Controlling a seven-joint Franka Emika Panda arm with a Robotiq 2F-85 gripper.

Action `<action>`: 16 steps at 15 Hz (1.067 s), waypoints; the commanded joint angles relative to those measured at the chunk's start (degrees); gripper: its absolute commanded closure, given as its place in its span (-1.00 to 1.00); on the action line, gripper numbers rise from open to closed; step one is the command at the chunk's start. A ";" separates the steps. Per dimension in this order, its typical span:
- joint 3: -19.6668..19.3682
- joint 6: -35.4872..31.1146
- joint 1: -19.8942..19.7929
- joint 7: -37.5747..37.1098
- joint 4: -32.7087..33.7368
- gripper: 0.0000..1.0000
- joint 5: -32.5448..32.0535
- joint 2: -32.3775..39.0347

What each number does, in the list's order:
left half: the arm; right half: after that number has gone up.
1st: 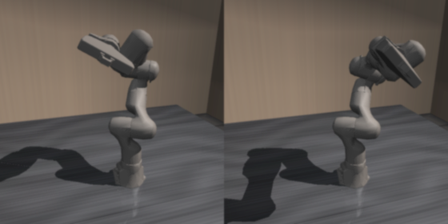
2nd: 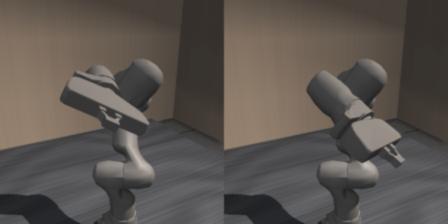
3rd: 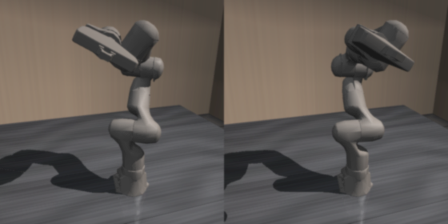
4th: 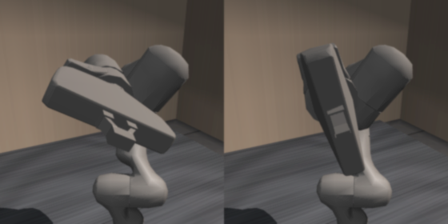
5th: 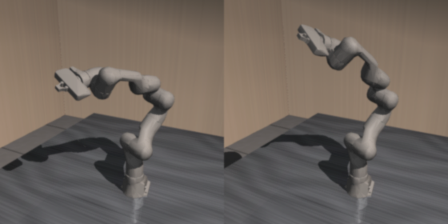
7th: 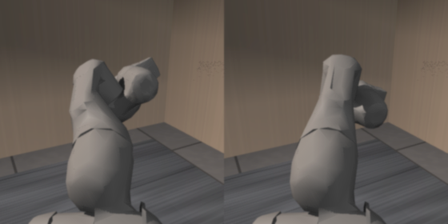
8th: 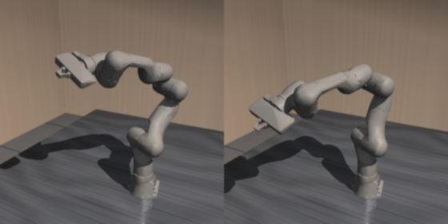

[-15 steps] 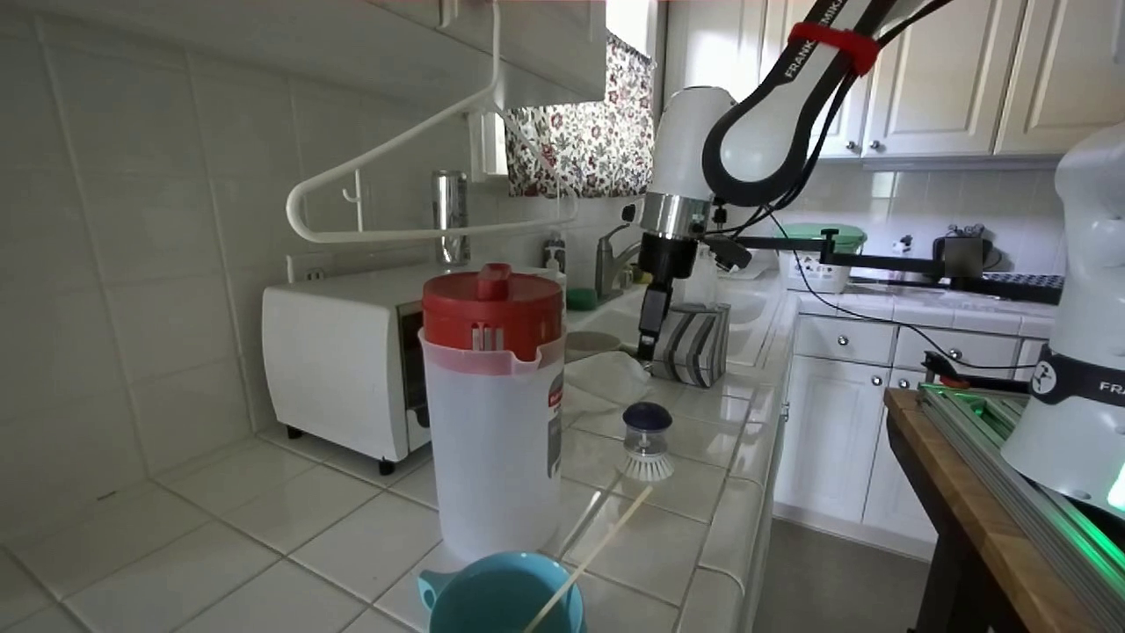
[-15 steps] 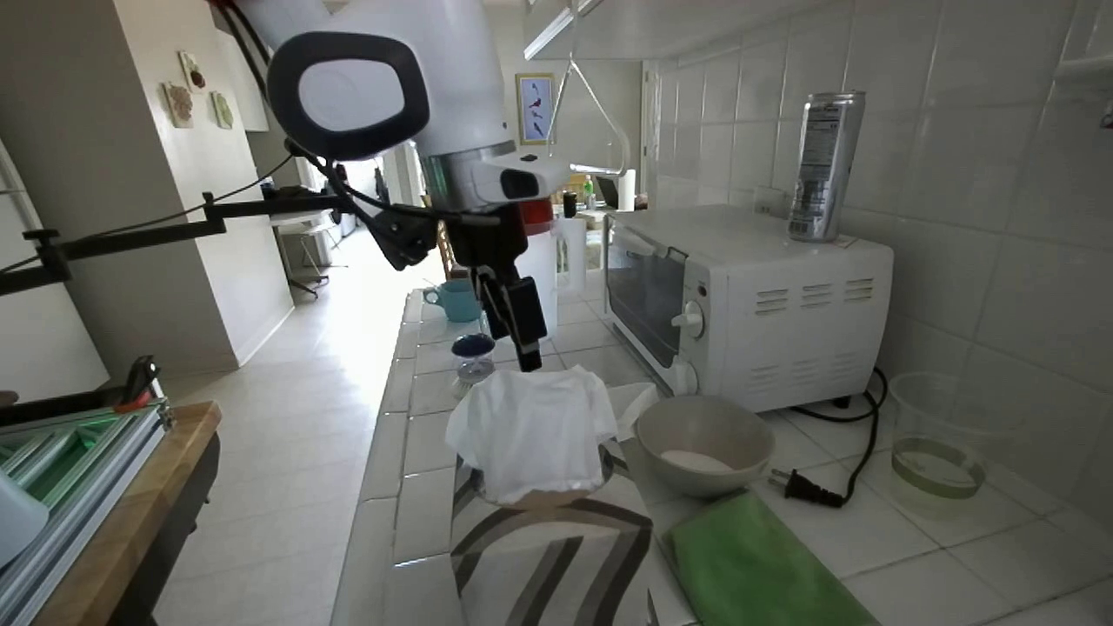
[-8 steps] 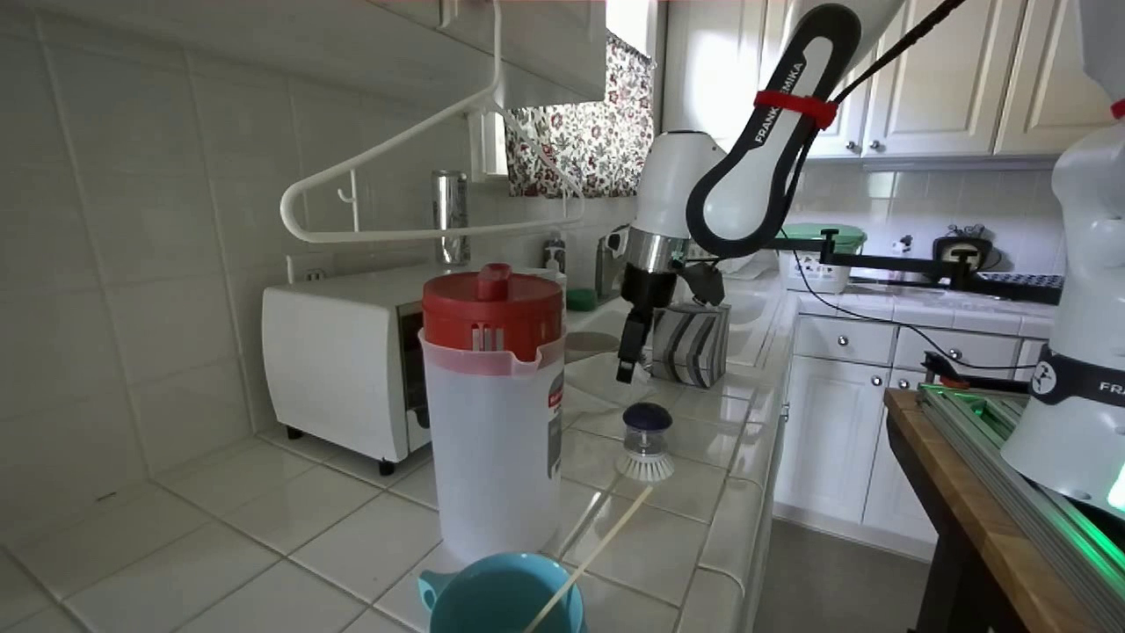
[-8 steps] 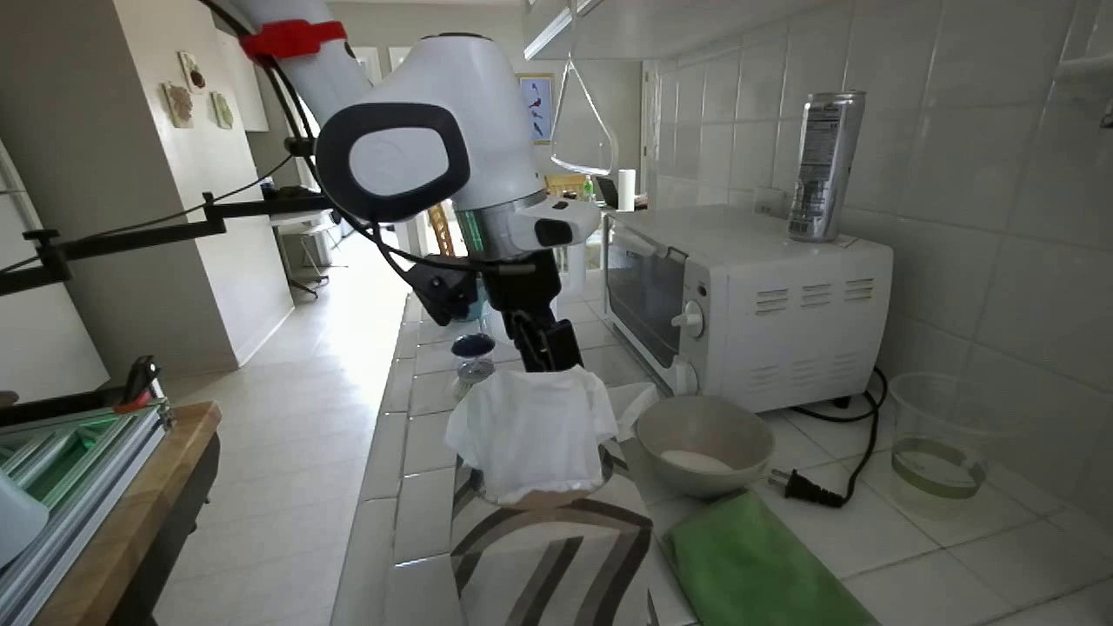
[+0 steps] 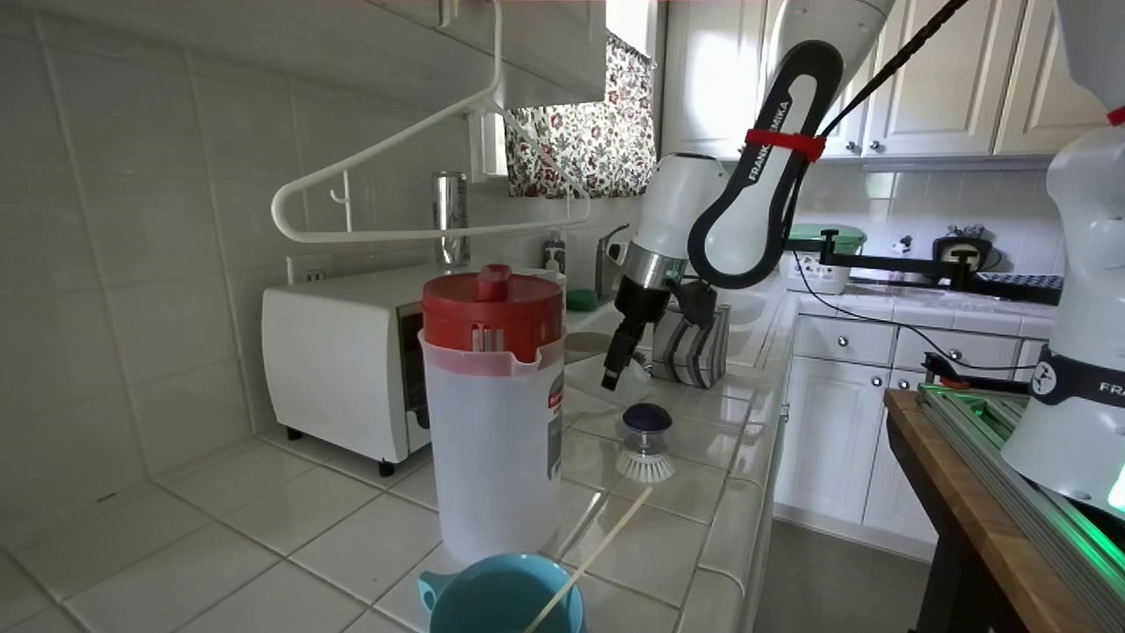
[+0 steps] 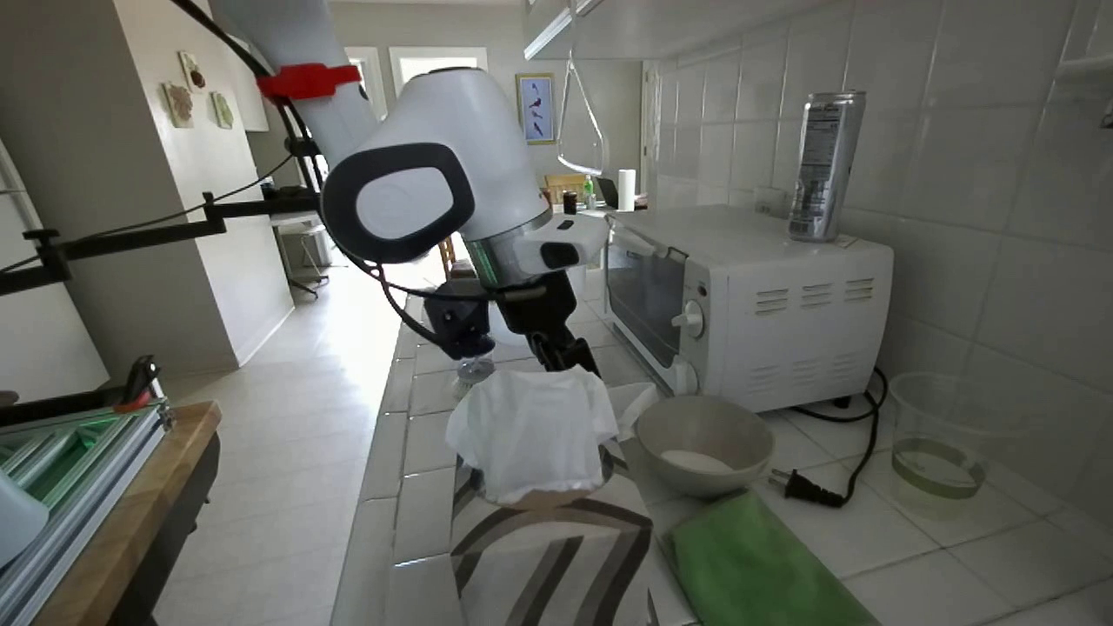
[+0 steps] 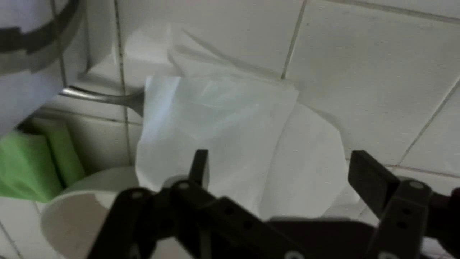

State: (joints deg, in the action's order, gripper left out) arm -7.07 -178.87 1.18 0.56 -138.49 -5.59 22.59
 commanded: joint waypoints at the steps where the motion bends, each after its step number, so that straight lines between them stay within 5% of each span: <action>1: -2.66 -6.18 3.50 -1.30 0.91 -1.00 0.38 4.72; 7: -5.91 -13.12 6.89 -0.16 1.48 -1.00 3.88 9.01; 8: -5.85 -13.39 6.95 -0.13 1.54 -0.50 4.46 9.09; 9: -5.48 -13.43 6.79 -0.09 1.59 -0.47 4.78 9.14; 16: -4.32 -13.14 6.57 -0.23 1.97 0.61 6.04 8.71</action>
State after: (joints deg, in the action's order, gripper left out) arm -11.60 -191.49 7.56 -0.02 -137.24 -1.33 30.71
